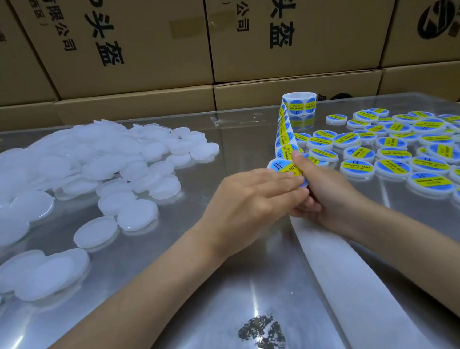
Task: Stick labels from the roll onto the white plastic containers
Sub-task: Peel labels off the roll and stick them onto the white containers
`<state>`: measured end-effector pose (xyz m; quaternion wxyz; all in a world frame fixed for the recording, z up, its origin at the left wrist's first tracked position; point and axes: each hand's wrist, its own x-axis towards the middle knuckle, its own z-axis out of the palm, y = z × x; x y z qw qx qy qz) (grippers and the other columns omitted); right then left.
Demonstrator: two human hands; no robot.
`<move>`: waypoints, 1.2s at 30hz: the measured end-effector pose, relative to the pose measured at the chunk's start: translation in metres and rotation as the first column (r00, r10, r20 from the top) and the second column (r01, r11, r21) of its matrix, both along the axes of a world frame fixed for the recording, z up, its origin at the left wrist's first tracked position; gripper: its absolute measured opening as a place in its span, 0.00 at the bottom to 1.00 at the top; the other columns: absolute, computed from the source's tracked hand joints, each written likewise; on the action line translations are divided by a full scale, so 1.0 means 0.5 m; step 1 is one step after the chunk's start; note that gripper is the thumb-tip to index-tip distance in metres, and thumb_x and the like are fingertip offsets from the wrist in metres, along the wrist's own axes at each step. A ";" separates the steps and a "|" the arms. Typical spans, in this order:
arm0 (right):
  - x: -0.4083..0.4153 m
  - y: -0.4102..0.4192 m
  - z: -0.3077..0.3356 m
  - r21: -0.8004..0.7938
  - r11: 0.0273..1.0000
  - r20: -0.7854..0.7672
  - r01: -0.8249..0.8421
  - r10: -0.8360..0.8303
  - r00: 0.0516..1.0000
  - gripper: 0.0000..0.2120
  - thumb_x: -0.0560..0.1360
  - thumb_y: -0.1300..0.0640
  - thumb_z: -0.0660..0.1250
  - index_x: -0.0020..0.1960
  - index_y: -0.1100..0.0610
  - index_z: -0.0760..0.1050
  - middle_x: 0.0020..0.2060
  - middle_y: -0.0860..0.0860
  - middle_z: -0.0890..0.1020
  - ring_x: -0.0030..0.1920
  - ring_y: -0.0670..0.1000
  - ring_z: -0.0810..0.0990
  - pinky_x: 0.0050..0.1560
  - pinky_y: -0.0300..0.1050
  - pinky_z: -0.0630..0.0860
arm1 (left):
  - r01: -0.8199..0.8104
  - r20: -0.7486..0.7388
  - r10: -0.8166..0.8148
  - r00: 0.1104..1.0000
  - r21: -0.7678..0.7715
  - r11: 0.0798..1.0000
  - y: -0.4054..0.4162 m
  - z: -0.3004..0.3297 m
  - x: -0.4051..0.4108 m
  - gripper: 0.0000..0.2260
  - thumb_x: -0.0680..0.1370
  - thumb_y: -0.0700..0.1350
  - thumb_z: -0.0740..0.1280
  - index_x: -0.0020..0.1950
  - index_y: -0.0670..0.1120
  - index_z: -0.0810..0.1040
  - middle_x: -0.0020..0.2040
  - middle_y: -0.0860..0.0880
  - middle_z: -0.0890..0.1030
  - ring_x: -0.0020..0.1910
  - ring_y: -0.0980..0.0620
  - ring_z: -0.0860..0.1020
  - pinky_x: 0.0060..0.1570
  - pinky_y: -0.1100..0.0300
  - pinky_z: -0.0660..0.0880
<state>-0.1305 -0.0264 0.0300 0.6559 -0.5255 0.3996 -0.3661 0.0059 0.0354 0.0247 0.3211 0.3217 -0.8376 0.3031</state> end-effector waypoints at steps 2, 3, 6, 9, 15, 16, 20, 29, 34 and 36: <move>-0.002 -0.005 0.000 -0.064 0.998 -0.015 0.011 -0.012 1.000 0.33 0.78 0.39 0.56 0.18 0.53 0.71 0.15 0.47 0.66 0.16 0.44 0.62 0.24 0.35 0.71 | 0.023 0.031 -0.021 0.999 -0.067 0.997 -0.001 0.005 0.006 0.06 0.74 0.36 0.70 0.49 0.41 0.85 0.50 0.46 0.84 0.46 0.47 0.84 0.41 0.55 0.80; -0.005 -0.011 0.000 -0.106 0.994 -0.043 0.026 -0.031 0.999 0.33 0.78 0.38 0.56 0.18 0.54 0.71 0.15 0.48 0.66 0.16 0.45 0.63 0.24 0.36 0.71 | 0.014 0.035 -0.011 0.999 -0.108 0.994 -0.002 0.008 0.009 0.06 0.75 0.37 0.69 0.49 0.42 0.85 0.48 0.46 0.85 0.41 0.46 0.83 0.37 0.56 0.78; -0.025 -0.036 -0.001 -0.226 0.966 -0.166 0.123 -0.162 0.973 0.29 0.79 0.40 0.55 0.25 0.56 0.69 0.17 0.51 0.66 0.16 0.46 0.64 0.26 0.38 0.67 | -0.132 -0.008 0.132 0.991 -0.147 0.980 -0.009 0.015 0.029 0.10 0.76 0.35 0.65 0.49 0.46 0.85 0.44 0.47 0.83 0.31 0.46 0.74 0.29 0.56 0.71; -0.058 -0.068 -0.005 -0.358 0.919 -0.321 0.167 -0.289 0.902 0.26 0.80 0.43 0.55 0.29 0.58 0.65 0.16 0.49 0.67 0.17 0.45 0.65 0.28 0.40 0.67 | -0.360 -0.131 0.357 0.925 -0.004 0.933 -0.022 0.011 0.061 0.10 0.71 0.36 0.72 0.51 0.45 0.84 0.45 0.45 0.81 0.34 0.44 0.75 0.28 0.54 0.73; -0.093 -0.096 -0.018 -0.625 0.778 -0.697 -0.064 -0.520 0.494 0.23 0.80 0.42 0.53 0.47 0.61 0.75 0.41 0.57 0.80 0.45 0.59 0.76 0.41 0.48 0.68 | -0.741 0.171 0.893 0.416 0.633 0.224 -0.036 -0.031 0.135 0.33 0.76 0.68 0.51 0.76 0.51 0.56 0.77 0.43 0.55 0.73 0.41 0.57 0.68 0.44 0.57; -0.095 -0.096 -0.020 -0.635 0.770 -0.714 -0.065 -0.552 0.430 0.24 0.79 0.41 0.53 0.54 0.60 0.74 0.49 0.58 0.80 0.51 0.61 0.76 0.45 0.50 0.68 | -0.713 0.198 0.902 0.383 0.685 0.152 -0.036 -0.036 0.141 0.35 0.75 0.70 0.48 0.76 0.51 0.55 0.77 0.44 0.53 0.74 0.40 0.53 0.70 0.42 0.53; -0.090 -0.091 -0.014 -0.741 0.661 -0.626 -0.113 -0.620 0.473 0.16 0.79 0.45 0.58 0.59 0.55 0.73 0.55 0.55 0.79 0.57 0.58 0.75 0.46 0.48 0.67 | -0.687 0.227 0.884 0.409 0.714 0.135 -0.038 -0.037 0.143 0.31 0.76 0.69 0.46 0.68 0.49 0.68 0.72 0.43 0.62 0.70 0.41 0.62 0.65 0.44 0.59; -0.079 -0.087 -0.030 -0.744 0.613 -0.667 -0.266 -0.659 0.348 0.18 0.79 0.47 0.55 0.50 0.56 0.78 0.51 0.57 0.80 0.52 0.60 0.76 0.44 0.49 0.71 | -0.611 0.028 0.792 0.610 0.654 0.447 -0.038 -0.034 0.115 0.18 0.79 0.57 0.57 0.62 0.48 0.74 0.66 0.50 0.71 0.63 0.48 0.70 0.53 0.54 0.71; -0.092 -0.096 -0.035 -0.673 0.701 -0.737 -0.237 -0.609 0.293 0.16 0.79 0.46 0.54 0.50 0.58 0.71 0.58 0.59 0.77 0.60 0.61 0.72 0.51 0.52 0.70 | -0.538 -0.041 0.738 0.673 0.657 0.527 -0.037 -0.033 0.112 0.19 0.79 0.54 0.60 0.69 0.51 0.69 0.68 0.53 0.70 0.65 0.50 0.70 0.55 0.55 0.70; -0.090 -0.101 -0.034 -0.713 0.646 -0.696 -0.273 -0.607 0.383 0.14 0.78 0.48 0.58 0.53 0.58 0.74 0.58 0.57 0.77 0.61 0.60 0.71 0.55 0.52 0.70 | -0.516 -0.075 0.734 0.675 0.663 0.543 -0.035 -0.031 0.108 0.19 0.79 0.54 0.61 0.69 0.51 0.69 0.68 0.53 0.70 0.65 0.50 0.70 0.56 0.54 0.70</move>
